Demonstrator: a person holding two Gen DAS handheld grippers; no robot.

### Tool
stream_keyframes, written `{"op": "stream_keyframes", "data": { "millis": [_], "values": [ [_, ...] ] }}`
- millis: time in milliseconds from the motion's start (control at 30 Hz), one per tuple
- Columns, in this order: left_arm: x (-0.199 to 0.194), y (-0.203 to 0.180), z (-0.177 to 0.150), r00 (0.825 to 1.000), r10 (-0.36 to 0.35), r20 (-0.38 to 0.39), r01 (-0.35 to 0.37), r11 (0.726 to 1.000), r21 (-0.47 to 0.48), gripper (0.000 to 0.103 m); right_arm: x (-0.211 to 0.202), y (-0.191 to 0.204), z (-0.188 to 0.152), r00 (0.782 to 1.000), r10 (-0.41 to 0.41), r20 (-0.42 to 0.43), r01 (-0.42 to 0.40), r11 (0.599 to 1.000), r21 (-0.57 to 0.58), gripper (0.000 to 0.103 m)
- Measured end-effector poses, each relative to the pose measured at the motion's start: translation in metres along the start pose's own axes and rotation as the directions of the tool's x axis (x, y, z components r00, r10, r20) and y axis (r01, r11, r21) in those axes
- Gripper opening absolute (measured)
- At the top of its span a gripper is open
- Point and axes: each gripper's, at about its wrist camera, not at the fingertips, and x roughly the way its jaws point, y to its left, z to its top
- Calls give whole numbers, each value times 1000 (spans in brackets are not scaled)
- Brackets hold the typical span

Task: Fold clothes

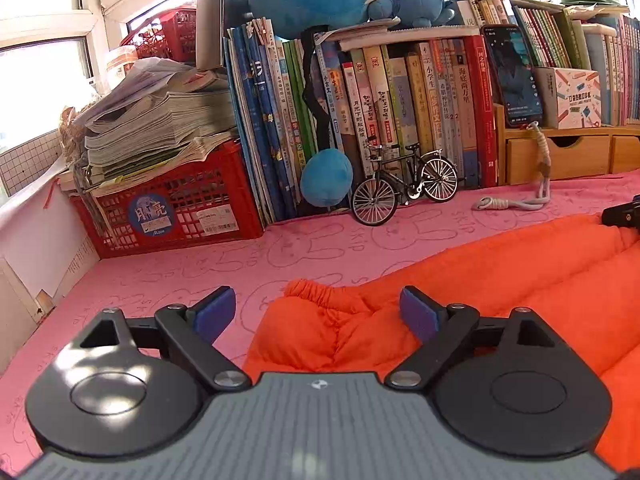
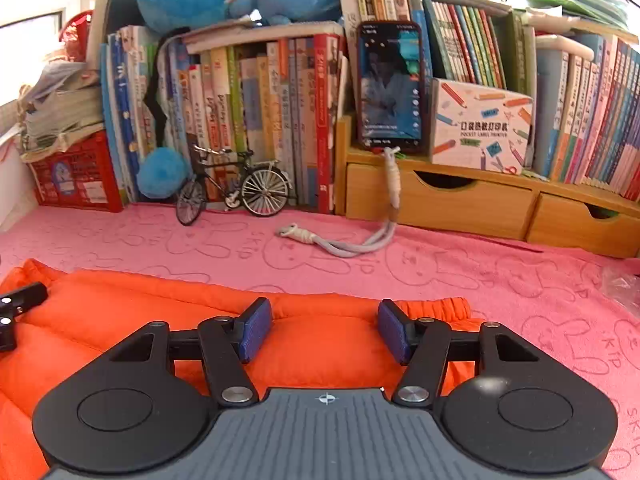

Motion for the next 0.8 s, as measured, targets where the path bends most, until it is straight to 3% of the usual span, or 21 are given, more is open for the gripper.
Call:
{"op": "stream_keyframes", "data": {
  "millis": [100,167,200,333,433,567,700,800],
  "values": [
    [14,10,-4,999,14,-38,-16,999,-39,91,7,-28,-8,992,-122,-41,124,991,48,63],
    [21,18,-6,998,-13,-59,8,996,-88,91,6,-51,-14,980,-182,-77,190,977,100,65],
    [23,20,-7,998,-24,-64,17,995,-102,91,4,-61,-19,977,-194,-91,204,971,125,73],
    [20,18,-7,999,-25,-36,22,997,-78,92,-6,-99,-39,964,-228,-139,254,942,218,73],
    [13,22,-4,1000,19,2,-19,998,-63,92,-28,-109,-50,959,-264,-100,280,936,212,73],
    [8,39,-1,993,119,0,-118,989,-92,92,-50,-120,-62,930,-363,-56,367,912,183,74],
    [-8,50,-4,998,59,13,-57,990,-131,92,-82,-149,-79,973,-230,25,209,920,333,77],
    [-12,46,-3,1000,-5,9,6,991,-130,92,-94,-164,-84,987,-155,44,126,914,386,84]
  ]
}}
